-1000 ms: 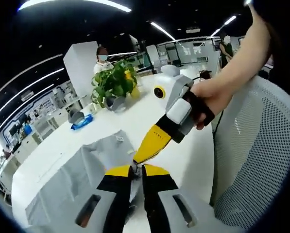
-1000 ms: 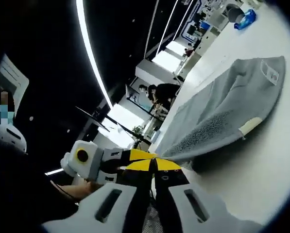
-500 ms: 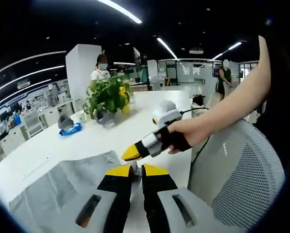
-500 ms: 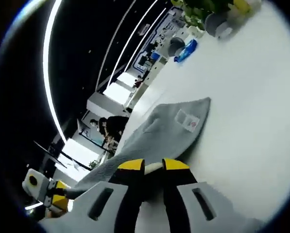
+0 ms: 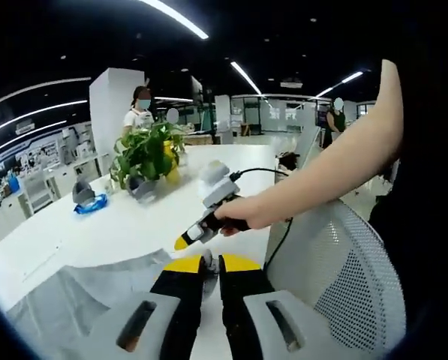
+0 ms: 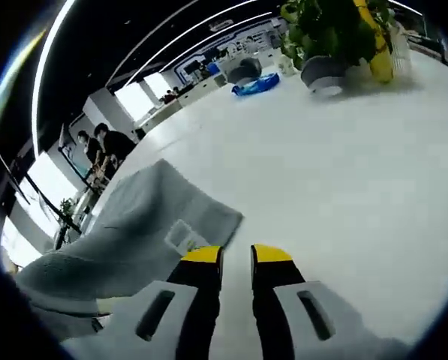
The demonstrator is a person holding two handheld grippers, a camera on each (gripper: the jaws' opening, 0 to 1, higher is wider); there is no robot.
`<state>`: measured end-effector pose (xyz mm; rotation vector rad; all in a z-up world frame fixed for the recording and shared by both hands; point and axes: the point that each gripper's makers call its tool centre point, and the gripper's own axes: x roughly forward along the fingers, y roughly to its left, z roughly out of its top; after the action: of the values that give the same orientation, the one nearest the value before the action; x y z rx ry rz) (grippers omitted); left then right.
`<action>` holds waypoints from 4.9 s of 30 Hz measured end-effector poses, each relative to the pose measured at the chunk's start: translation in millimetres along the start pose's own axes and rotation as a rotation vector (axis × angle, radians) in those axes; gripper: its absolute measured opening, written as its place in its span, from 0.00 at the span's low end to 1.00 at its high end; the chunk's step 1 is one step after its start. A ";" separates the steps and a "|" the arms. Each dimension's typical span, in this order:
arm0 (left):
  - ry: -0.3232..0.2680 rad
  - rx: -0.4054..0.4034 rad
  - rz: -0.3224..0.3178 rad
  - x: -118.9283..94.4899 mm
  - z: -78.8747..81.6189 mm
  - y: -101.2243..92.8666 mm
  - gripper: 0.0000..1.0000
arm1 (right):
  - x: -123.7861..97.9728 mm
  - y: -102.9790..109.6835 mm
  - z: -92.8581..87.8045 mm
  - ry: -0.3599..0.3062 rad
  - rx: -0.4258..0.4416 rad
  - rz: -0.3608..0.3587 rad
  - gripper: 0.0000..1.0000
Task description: Fold the towel on the table until its edges align and the towel forms a compact rectangular stack.
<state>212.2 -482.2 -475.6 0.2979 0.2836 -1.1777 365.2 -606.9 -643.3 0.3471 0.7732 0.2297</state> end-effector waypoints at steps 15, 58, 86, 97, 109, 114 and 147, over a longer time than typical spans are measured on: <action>-0.018 -0.018 0.035 -7.3 7.5 -2.6 0.08 | 26.6 21.3 -1.8 0.139 -0.498 -0.001 0.07; -0.089 0.145 -0.194 18.3 78.2 -65.5 0.08 | -75.6 -6.6 109.4 -0.030 -0.313 0.152 0.00; -0.075 0.167 -0.214 19.0 70.2 -78.4 0.08 | -79.6 -38.3 -84.1 0.461 -0.633 0.031 0.08; -0.073 0.167 -0.221 10.5 72.0 -81.2 0.08 | -96.0 -44.6 -38.4 0.231 -0.445 0.006 0.04; -0.185 0.160 -0.323 8.7 121.1 -100.9 0.08 | -154.7 -31.8 116.8 -0.228 -0.168 0.038 0.04; -0.207 0.186 -0.304 13.0 132.7 -97.9 0.08 | -164.9 -24.0 155.0 -0.324 -0.133 0.057 0.04; -0.366 0.144 -0.033 -20.5 187.3 -16.8 0.08 | -132.5 69.7 314.3 -0.311 -0.437 0.223 0.04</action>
<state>200.8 -540.3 -296.0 0.1981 -0.1173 -1.2631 492.5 -655.7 -323.0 0.0494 0.3606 0.5309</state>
